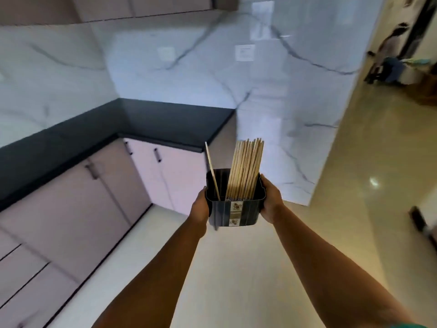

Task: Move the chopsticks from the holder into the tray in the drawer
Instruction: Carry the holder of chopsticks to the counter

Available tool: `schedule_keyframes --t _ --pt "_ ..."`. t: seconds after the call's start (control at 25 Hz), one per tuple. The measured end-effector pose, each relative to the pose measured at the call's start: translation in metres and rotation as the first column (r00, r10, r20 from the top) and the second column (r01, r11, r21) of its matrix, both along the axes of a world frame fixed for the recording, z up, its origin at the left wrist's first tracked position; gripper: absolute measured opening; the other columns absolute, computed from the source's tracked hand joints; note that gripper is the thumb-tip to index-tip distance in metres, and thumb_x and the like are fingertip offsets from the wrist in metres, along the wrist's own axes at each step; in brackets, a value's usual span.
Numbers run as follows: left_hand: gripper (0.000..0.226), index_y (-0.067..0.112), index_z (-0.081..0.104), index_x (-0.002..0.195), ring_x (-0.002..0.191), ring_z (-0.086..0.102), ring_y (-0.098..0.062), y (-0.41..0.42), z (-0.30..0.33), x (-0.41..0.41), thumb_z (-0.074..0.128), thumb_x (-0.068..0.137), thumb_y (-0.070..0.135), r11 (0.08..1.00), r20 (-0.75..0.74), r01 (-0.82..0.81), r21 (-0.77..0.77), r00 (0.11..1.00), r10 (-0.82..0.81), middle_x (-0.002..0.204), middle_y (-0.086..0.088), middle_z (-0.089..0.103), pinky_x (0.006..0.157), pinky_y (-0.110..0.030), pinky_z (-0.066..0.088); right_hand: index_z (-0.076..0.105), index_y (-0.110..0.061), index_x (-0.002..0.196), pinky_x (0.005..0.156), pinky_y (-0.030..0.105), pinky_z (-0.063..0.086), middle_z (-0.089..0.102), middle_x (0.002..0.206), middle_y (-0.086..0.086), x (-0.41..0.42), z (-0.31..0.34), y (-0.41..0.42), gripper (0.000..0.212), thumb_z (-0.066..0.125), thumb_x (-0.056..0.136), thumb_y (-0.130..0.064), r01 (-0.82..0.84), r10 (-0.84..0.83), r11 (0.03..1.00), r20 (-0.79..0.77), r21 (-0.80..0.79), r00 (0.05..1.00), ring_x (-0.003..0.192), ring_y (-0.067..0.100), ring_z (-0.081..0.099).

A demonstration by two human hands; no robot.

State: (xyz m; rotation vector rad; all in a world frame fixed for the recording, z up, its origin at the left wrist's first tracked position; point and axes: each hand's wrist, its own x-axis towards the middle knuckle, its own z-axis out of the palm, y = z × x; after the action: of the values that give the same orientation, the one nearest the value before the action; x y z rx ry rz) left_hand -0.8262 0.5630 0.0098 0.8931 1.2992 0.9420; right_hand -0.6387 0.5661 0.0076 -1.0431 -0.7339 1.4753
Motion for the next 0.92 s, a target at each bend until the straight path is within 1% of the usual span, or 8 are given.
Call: schedule_keyframes --t 0.08,0.2,0.36,0.44,0.6,0.68,0.76,0.92 --pt "0.039 0.020 0.052 0.121 0.116 0.050 -0.024 0.006 0.003 -0.061 0.036 0.097 0.046 0.993 -0.008 -0.114 0.024 0.993 0.114 0.134 -0.008 0.054 0.101 -0.040 0.040 0.063 -0.010 0.110 0.080 0.033 0.053 0.070 0.105 0.009 -0.062 0.003 0.028 0.049 0.029 0.101 -0.044 -0.144 0.145 0.989 -0.032 0.031 0.989 0.095 0.023 0.067" --pt "0.041 0.019 0.051 0.124 0.115 0.047 -0.019 0.012 0.001 -0.141 0.030 0.099 0.045 0.957 -0.010 -0.286 0.055 0.958 0.287 0.137 -0.007 0.050 0.098 -0.035 0.036 0.065 -0.008 0.114 0.089 0.039 0.048 0.069 0.111 0.012 -0.149 0.004 0.065 0.046 0.041 0.098 -0.044 -0.221 0.218 0.971 -0.040 -0.091 0.975 0.102 0.028 0.064" --pt "0.051 0.012 0.044 0.137 0.130 0.042 -0.027 0.019 -0.004 -0.234 0.028 0.100 0.043 0.871 -0.017 -0.487 0.057 0.872 0.489 0.143 -0.012 0.045 0.109 -0.041 0.033 0.069 -0.011 0.110 0.080 0.036 0.051 0.073 0.105 0.009 -0.259 0.003 0.112 0.043 0.043 0.098 -0.043 -0.374 0.375 0.920 -0.011 -0.114 0.927 0.101 0.027 0.066" --pt "0.050 0.011 0.046 0.135 0.126 0.044 -0.028 0.028 -0.003 -0.278 0.030 0.100 0.042 0.797 -0.005 -0.602 0.056 0.798 0.603 0.139 -0.013 0.048 0.107 -0.042 0.035 0.073 -0.015 0.099 0.072 0.034 0.051 0.077 0.094 0.005 -0.315 0.007 0.135 0.040 0.045 0.097 -0.043 -0.463 0.464 0.880 -0.015 -0.109 0.886 0.094 0.024 0.068" --pt "0.040 0.014 0.052 0.124 0.119 0.050 -0.027 0.039 0.003 -0.353 0.032 0.099 0.037 0.678 0.006 -0.731 0.075 0.680 0.733 0.128 -0.014 0.056 0.107 -0.042 0.037 0.074 -0.017 0.094 0.078 0.035 0.051 0.074 0.097 0.008 -0.418 0.016 0.173 0.037 0.048 0.095 -0.043 -0.607 0.610 0.783 -0.025 -0.133 0.792 0.094 0.025 0.066" --pt "0.032 0.020 0.056 0.110 0.114 0.051 -0.025 0.039 0.005 -0.389 0.031 0.100 0.037 0.613 0.017 -0.785 0.087 0.616 0.787 0.121 -0.011 0.058 0.103 -0.040 0.037 0.070 -0.015 0.104 0.079 0.036 0.051 0.071 0.105 0.011 -0.467 0.017 0.186 0.036 0.048 0.096 -0.042 -0.670 0.675 0.730 -0.019 -0.135 0.738 0.099 0.028 0.065" --pt "0.030 0.027 0.057 0.097 0.105 0.053 -0.019 0.033 0.006 -0.422 0.029 0.100 0.038 0.544 0.025 -0.834 0.093 0.548 0.836 0.109 -0.005 0.061 0.098 -0.037 0.038 0.070 -0.014 0.102 0.077 0.036 0.052 0.072 0.102 0.010 -0.513 0.017 0.189 0.035 0.048 0.096 -0.041 -0.735 0.739 0.667 -0.015 -0.117 0.673 0.096 0.027 0.065" --pt "0.031 0.025 0.058 0.094 0.093 0.058 -0.016 0.010 0.008 -0.482 0.031 0.099 0.039 0.449 0.011 -0.883 0.134 0.454 0.891 0.096 -0.003 0.065 0.076 -0.030 0.043 0.070 -0.012 0.098 0.093 0.043 0.048 0.071 0.096 0.011 -0.601 0.014 0.179 0.036 0.047 0.096 -0.039 -0.823 0.828 0.557 -0.005 -0.114 0.561 0.095 0.027 0.064"
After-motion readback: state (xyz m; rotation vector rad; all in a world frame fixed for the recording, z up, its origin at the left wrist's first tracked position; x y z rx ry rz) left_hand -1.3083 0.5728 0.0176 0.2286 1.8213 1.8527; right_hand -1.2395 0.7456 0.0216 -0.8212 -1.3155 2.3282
